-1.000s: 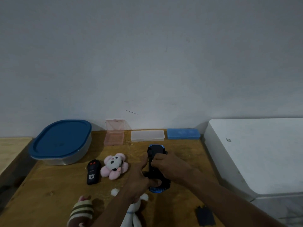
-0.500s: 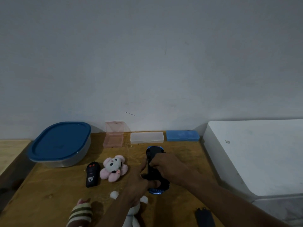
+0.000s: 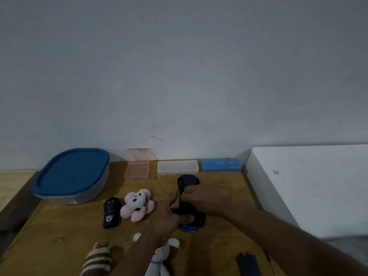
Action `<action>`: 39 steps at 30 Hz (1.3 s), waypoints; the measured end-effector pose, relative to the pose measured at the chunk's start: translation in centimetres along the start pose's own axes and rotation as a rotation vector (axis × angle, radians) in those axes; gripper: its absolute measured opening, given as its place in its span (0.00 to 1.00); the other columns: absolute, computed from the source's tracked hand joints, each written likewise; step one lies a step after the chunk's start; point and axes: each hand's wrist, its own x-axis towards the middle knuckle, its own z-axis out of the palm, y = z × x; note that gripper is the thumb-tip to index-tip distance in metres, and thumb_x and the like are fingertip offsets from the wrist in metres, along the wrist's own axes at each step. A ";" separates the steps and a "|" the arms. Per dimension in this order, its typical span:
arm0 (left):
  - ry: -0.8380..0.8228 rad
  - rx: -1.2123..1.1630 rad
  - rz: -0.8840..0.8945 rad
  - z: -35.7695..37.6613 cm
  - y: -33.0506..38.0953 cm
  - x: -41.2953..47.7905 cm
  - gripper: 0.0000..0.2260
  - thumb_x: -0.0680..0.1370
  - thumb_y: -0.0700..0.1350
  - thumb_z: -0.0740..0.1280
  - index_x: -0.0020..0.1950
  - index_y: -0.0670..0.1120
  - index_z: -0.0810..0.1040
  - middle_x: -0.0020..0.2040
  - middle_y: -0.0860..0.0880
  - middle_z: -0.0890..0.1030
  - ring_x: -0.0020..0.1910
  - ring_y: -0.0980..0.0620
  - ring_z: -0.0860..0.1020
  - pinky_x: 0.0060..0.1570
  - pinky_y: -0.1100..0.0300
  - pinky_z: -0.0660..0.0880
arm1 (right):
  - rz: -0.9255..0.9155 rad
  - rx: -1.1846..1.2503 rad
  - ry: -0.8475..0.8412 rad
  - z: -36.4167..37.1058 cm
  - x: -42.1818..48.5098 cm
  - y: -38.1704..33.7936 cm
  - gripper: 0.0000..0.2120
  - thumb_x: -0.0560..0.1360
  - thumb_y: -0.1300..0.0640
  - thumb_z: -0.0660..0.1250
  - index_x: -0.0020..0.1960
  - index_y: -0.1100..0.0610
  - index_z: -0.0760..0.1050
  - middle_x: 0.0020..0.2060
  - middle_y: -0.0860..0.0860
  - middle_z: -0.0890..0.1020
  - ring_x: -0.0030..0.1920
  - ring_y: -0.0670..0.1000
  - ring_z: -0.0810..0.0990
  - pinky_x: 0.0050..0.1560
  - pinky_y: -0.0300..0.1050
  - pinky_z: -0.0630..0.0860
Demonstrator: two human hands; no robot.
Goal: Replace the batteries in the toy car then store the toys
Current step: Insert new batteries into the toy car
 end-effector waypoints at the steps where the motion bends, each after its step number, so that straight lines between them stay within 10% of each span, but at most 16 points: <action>1: 0.010 -0.013 0.013 -0.1 0.1 0.1 0.43 0.69 0.28 0.73 0.76 0.55 0.59 0.50 0.45 0.83 0.46 0.51 0.84 0.41 0.60 0.81 | 0.007 0.018 0.026 0.1 0.1 0.2 0.16 0.76 0.62 0.64 0.63 0.59 0.72 0.59 0.57 0.77 0.56 0.57 0.78 0.55 0.51 0.75; 9: 0.071 -0.044 0.022 -1.5 0.9 1.1 0.46 0.66 0.30 0.75 0.76 0.57 0.59 0.53 0.41 0.84 0.53 0.44 0.81 0.48 0.51 0.80 | 0.455 0.679 0.456 0.0 0.9 0.6 0.10 0.81 0.54 0.57 0.52 0.55 0.76 0.45 0.50 0.81 0.44 0.48 0.78 0.39 0.33 0.73; 16: 0.048 -0.065 0.014 -1.6 0.1 1.2 0.46 0.67 0.30 0.75 0.75 0.60 0.59 0.54 0.43 0.84 0.55 0.45 0.81 0.51 0.48 0.80 | 0.626 1.230 0.318 -2.1 0.7 1.2 0.10 0.78 0.65 0.55 0.55 0.56 0.71 0.50 0.53 0.76 0.45 0.46 0.75 0.38 0.36 0.71; 22: 0.038 -0.077 0.014 -1.6 0.0 1.6 0.45 0.67 0.31 0.75 0.75 0.59 0.58 0.53 0.43 0.84 0.55 0.43 0.81 0.56 0.42 0.78 | 0.612 1.283 0.360 -1.1 0.9 1.1 0.13 0.78 0.64 0.63 0.62 0.60 0.72 0.51 0.56 0.79 0.48 0.50 0.81 0.50 0.41 0.81; 39: 0.024 -0.109 0.025 -2.0 0.0 1.6 0.46 0.66 0.30 0.75 0.74 0.61 0.59 0.55 0.43 0.84 0.56 0.44 0.80 0.57 0.43 0.77 | 0.634 1.128 0.520 -1.1 0.3 0.9 0.05 0.75 0.57 0.69 0.50 0.54 0.76 0.42 0.52 0.84 0.42 0.49 0.84 0.43 0.49 0.82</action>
